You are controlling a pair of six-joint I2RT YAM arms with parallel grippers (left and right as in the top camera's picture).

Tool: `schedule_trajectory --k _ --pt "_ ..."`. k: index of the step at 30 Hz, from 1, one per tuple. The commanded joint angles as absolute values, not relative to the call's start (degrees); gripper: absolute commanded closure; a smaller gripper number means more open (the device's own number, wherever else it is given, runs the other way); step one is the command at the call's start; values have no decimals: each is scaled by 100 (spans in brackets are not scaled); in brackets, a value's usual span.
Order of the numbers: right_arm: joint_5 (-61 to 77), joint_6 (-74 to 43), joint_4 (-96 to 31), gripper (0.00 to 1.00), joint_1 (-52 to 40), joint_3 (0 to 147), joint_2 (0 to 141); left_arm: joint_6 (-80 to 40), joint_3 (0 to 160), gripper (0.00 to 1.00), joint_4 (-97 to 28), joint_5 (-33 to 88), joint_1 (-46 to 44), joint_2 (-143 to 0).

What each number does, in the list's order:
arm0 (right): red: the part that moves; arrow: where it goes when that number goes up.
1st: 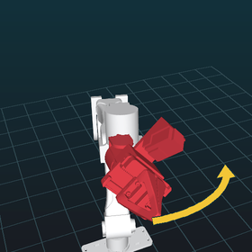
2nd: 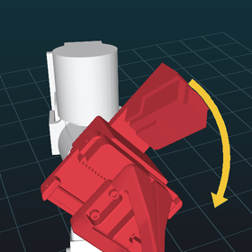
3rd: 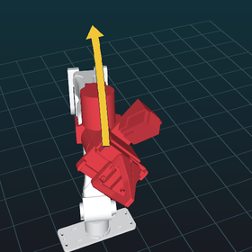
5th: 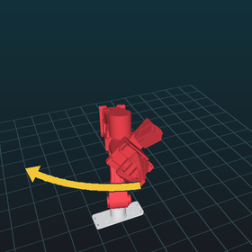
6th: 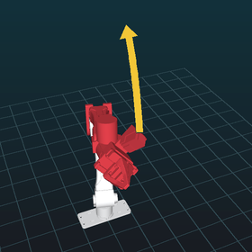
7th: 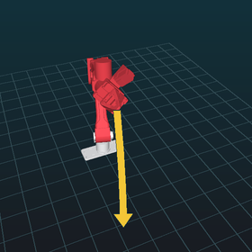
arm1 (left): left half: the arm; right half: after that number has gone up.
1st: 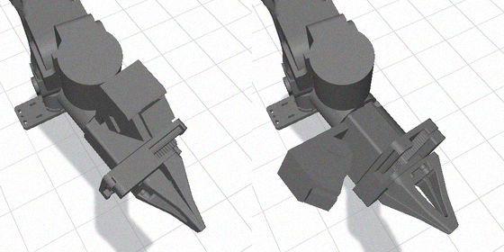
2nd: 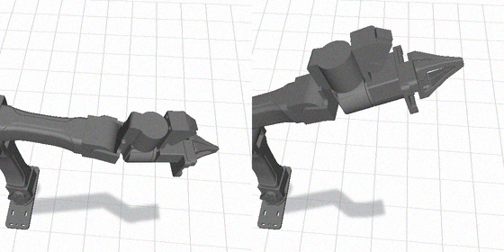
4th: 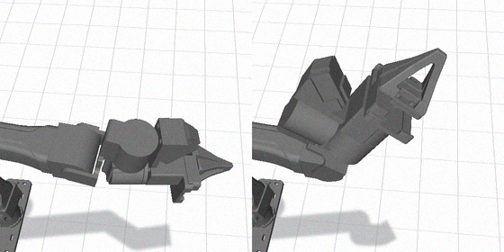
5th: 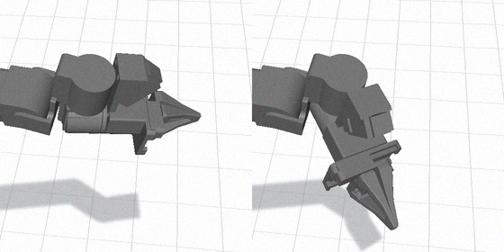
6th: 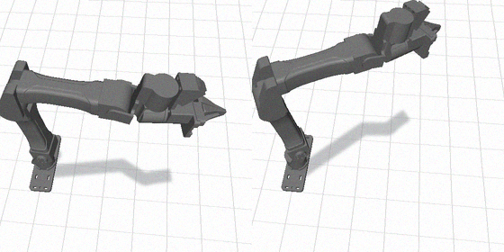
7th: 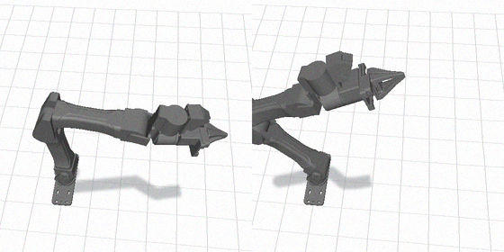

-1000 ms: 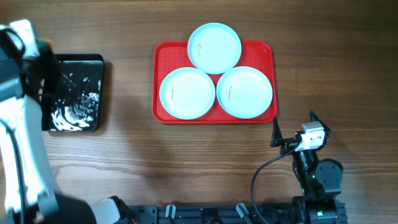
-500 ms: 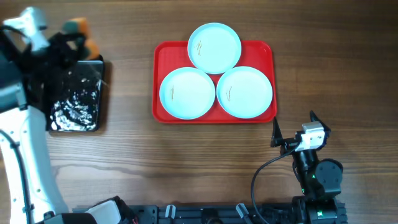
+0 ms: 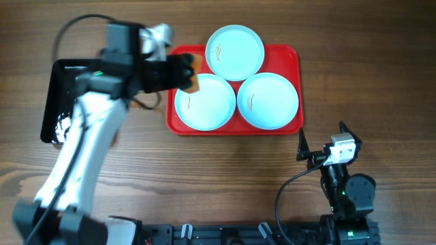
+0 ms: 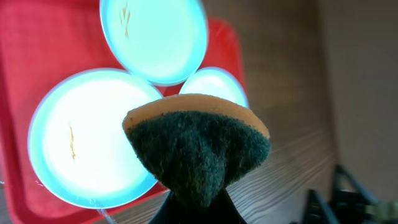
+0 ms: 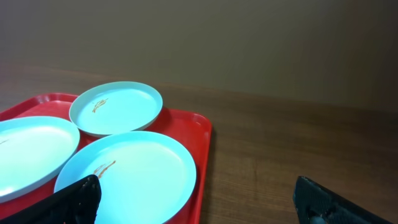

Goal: Clean dirty plates on tray and stack at the side

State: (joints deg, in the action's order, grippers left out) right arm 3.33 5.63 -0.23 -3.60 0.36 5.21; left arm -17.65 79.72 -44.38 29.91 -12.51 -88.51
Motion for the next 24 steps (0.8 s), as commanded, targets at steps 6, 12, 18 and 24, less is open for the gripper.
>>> schedule_trajectory --k 6,12,18,24 --pt "233 1116 -10 0 -390 45 532 -2040 7940 96 -3555 1813 -1929 -10274" --pt "615 937 174 0 -390 45 532 -2043 7940 96 -3347 1813 -1935 -10927" --pt "3708 -1022 541 0 -390 45 532 -2045 7933 96 -3566 1804 -1920 -11343" --pt "4047 -3365 1503 0 -390 47 532 -2552 7929 96 -3625 1815 -1791 -11382"
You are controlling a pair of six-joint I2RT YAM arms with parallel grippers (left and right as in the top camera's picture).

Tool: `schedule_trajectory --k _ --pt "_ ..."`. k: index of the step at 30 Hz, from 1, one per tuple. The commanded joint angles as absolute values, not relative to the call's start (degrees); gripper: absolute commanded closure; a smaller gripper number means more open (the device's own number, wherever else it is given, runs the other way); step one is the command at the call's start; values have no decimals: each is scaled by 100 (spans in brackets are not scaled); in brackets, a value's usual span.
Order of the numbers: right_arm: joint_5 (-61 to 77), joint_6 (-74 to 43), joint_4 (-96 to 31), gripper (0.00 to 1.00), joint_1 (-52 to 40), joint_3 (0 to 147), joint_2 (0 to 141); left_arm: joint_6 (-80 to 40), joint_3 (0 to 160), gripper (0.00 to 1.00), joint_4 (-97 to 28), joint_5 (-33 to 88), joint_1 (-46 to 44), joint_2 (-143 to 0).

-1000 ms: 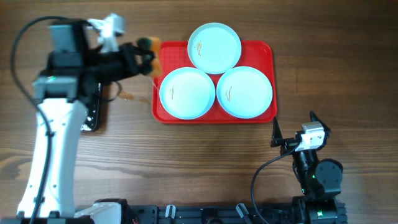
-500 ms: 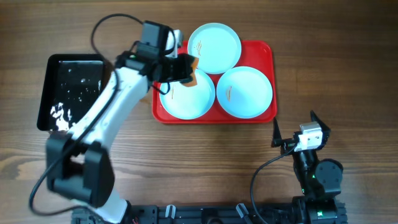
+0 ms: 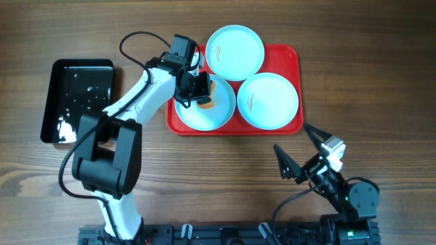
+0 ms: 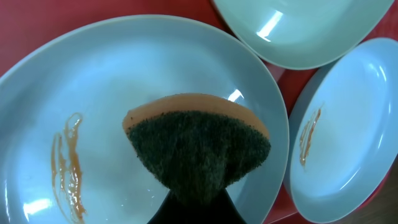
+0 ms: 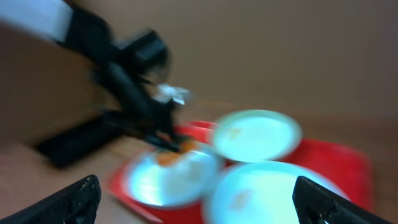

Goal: Clean dirty plates on tray and stack at the side

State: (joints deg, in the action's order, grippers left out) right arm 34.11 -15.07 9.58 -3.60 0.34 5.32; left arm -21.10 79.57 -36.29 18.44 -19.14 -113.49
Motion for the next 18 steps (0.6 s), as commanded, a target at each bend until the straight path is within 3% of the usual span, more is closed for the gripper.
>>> schedule_trajectory --k 1,5,9,13,18 --pt "3962 -3662 1848 0 -390 47 532 -2626 7929 96 -3647 1815 -1765 -11382" --pt "3485 -3946 2967 0 -390 235 539 -2617 7929 96 -3782 1813 -1723 -11382" --pt "3756 -3013 2272 0 -390 1413 1068 -2613 7896 96 -3815 1809 -1723 -11382" --pt "4195 -1551 416 0 -390 3159 2324 -2598 7896 95 -3815 1813 -1726 -11382" --pt "3994 290 -2950 0 -390 6073 4519 -2596 7896 96 -3817 1813 -1726 -11382"
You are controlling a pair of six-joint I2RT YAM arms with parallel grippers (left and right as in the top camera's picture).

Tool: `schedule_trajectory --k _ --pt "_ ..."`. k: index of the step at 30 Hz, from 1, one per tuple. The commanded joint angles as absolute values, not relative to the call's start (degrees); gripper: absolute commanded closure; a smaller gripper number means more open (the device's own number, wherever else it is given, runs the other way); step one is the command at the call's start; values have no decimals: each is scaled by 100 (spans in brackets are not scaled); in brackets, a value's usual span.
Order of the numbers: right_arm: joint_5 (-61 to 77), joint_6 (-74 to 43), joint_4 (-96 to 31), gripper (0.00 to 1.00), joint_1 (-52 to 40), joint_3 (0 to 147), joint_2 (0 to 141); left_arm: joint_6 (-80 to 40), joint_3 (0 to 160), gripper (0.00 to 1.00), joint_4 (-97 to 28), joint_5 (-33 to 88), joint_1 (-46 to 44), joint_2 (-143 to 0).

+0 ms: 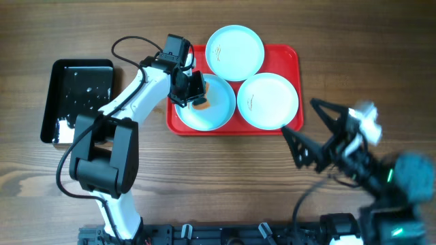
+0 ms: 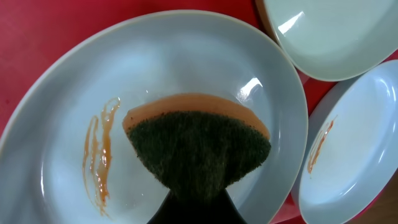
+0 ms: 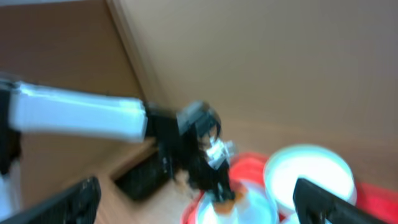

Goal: Clean dirty plates on tray and stack at the side

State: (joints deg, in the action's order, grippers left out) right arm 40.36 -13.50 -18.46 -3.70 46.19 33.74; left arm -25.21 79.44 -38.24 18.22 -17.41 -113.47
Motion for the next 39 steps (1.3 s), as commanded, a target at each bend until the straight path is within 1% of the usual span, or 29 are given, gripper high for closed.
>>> schedule_trajectory --k 1,4,6,7,10,11,14,16,17,19,20,22,23,26,28,29,30,31,32,33,34,35,37,39 --pt "3789 493 -3701 0 -390 6759 5070 -2596 7896 96 -3820 1813 -1726 -11382" --pt "3540 814 -5301 0 -392 8265 6294 -2598 7887 96 -3811 1811 -1726 -11382" --pt "3708 989 -6073 0 -392 9032 6954 -2596 7885 96 -3795 1809 -1726 -11382" --pt "4014 829 -6359 0 -390 9371 7286 -2596 7885 95 -3793 1809 -1726 -11382" --pt "4998 -58 -6272 0 -390 9653 7811 -2598 7885 95 -3795 1809 -1726 -11382" --pt "5035 -480 -6180 0 -392 9642 8009 -2596 7885 95 -3795 1809 -1726 -11382" --pt "4659 -919 -5859 0 -408 9631 8495 -2596 7885 95 -3795 1809 -1726 -11382" --pt "4237 -956 -5885 0 -454 9631 8840 -2596 7885 95 -3795 1809 -1726 -11382" --pt "3999 -958 -5964 2 -499 9631 9017 -2596 7885 95 -3798 1811 -1726 -11382" --pt "3487 -915 -6167 14 -652 9631 9360 -2596 7867 95 -3800 1811 -1726 -11382" --pt "3214 -919 -6259 23 -753 9631 9522 -2596 7861 94 -3804 1809 -1726 -11382" --pt "2864 -919 -6355 32 -950 9631 9797 -2596 7841 93 -3789 1787 -1726 -11382" --pt "2783 -917 -6346 34 -1048 9631 9915 -2596 7826 92 -3758 1789 -1726 -11382" --pt "2526 -930 -6136 34 -1341 9631 10110 -2598 7819 91 -3730 1789 -1726 -11382" --pt "1848 -1247 -5937 36 -1544 9631 10189 -2598 7819 92 -3732 1791 -1726 -11382" --pt "1310 -1603 -5828 46 -1636 9631 10248 -2596 7819 95 -3739 1791 -1726 -11382" --pt "915 -1933 -5765 64 -1695 9631 10256 -2596 7819 96 -3756 1791 -1726 -11382" --pt "718 -2187 -5730 74 -1730 9631 10267 -2596 7815 96 -3756 1791 -1726 -11382" --pt "602 -2434 -5642 81 -1778 9627 10276 -2598 7800 96 -3756 1793 -1730 -11382" --pt "620 -2497 -5537 81 -1822 9612 10278 -2596 7797 96 -3771 1793 -1730 -11382" --pt "646 -2508 -5393 78 -1879 9572 10278 -2596 7793 96 -3774 1791 -1730 -11382" --pt "659 -2467 -5240 64 -1935 9518 10278 -2596 7791 96 -3774 1791 -1730 -11382" --pt "655 -2198 -4950 43 -2060 9362 10300 -2596 7791 96 -3767 1789 -1730 -11382" --pt "652 -1997 -4788 37 -2161 9223 10381 -2598 7789 96 -3763 1791 -1730 -11382"
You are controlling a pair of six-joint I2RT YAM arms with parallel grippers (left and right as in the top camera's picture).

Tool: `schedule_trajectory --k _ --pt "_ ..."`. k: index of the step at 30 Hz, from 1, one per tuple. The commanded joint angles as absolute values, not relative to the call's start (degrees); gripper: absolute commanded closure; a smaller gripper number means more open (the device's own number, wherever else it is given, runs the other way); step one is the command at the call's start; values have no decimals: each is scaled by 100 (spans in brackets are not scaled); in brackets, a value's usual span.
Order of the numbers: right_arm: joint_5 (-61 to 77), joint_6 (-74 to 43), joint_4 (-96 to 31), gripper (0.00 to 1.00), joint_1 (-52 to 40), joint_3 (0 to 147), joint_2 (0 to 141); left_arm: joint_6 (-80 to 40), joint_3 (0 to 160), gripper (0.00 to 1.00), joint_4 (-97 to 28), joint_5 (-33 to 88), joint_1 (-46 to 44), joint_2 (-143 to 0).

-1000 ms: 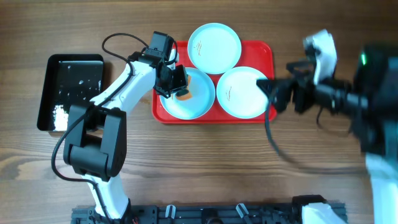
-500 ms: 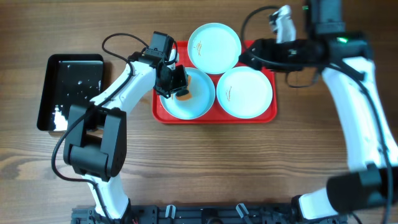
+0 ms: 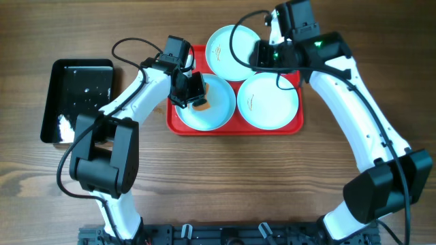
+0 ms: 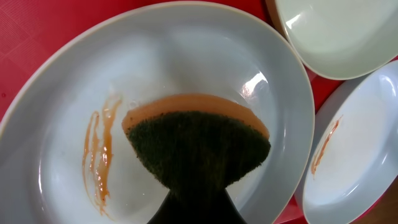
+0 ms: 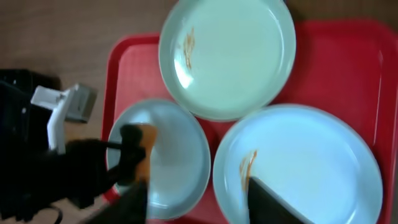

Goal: Clean dirty plates on tray and stack at the side
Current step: 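Move the right gripper to the left plate's rim and grasp it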

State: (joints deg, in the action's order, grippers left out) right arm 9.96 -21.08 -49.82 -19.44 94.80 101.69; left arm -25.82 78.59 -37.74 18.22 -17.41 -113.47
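Three pale blue plates lie on the red tray [image 3: 294, 56]: a left plate [image 3: 216, 112], a top plate [image 3: 235, 49] and a right plate [image 3: 272, 102]. Each carries an orange-brown smear [image 4: 99, 155]. My left gripper [image 3: 193, 92] is shut on a sponge [image 4: 196, 146], orange with a dark green scouring face. The sponge is low over the left plate [image 4: 68, 81], just right of its smear. My right gripper [image 5: 199, 208] hangs open above the tray, over the gap between the left plate [image 5: 180, 165] and the right plate [image 5: 311, 162], holding nothing.
A black basin [image 3: 78, 102] with water in it stands on the wooden table left of the tray. Both arms reach in over the tray's back half, the right arm [image 3: 354, 88] from the right side. Bare wood lies in front of the tray.
My right arm has moved from the front right of the table to above the tray, its gripper open. The left gripper and sponge have barely shifted on the left plate.
At first my left gripper held the sponge above the tray's left edge while the right arm rested at the front right. Then the sponge was down on the left plate and the right arm was lifting. Now both grippers are over the tray.
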Motion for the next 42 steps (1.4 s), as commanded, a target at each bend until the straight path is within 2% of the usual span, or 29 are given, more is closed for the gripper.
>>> schedule_trajectory --k 1,4,6,11,12,16,17,20,23,28,42 --pt "661 -1946 -4753 36 -2187 9188 10438 -2596 7789 96 -3763 1789 -1730 -11382" --pt "701 -1905 -4729 36 -2217 9153 10759 -2598 7789 96 -3758 1791 -1730 -11382" --pt "816 -1693 -4698 39 -2217 9153 11039 -2598 7789 96 -3754 1789 -1730 -11382" --pt "1247 -1179 -4589 64 -2217 9153 11566 -2598 7789 96 -3756 1791 -1730 -11382" --pt "1514 -884 -4534 65 -2220 9153 11629 -2598 7789 96 -3752 1789 -1730 -11382" --pt "1890 -454 -4410 63 -2217 9153 11679 -2598 7789 96 -3752 1789 -1730 -11382" --pt "1885 -445 -4372 55 -2217 9153 11679 -2598 7789 96 -3750 1789 -1730 -11382" --pt "1734 -464 -4250 50 -2217 9133 11747 -2598 7789 96 -3754 1791 -1730 -11382" --pt "1741 -484 -4193 50 -2217 9133 11904 -2598 7789 96 -3756 1791 -1730 -11382" --pt "1763 -613 -4154 62 -2220 9133 12136 -2598 7789 95 -3752 1789 -1730 -11382" --pt "1804 -626 -3879 61 -2290 9131 12440 -2598 7789 95 -3752 1789 -1730 -11382"
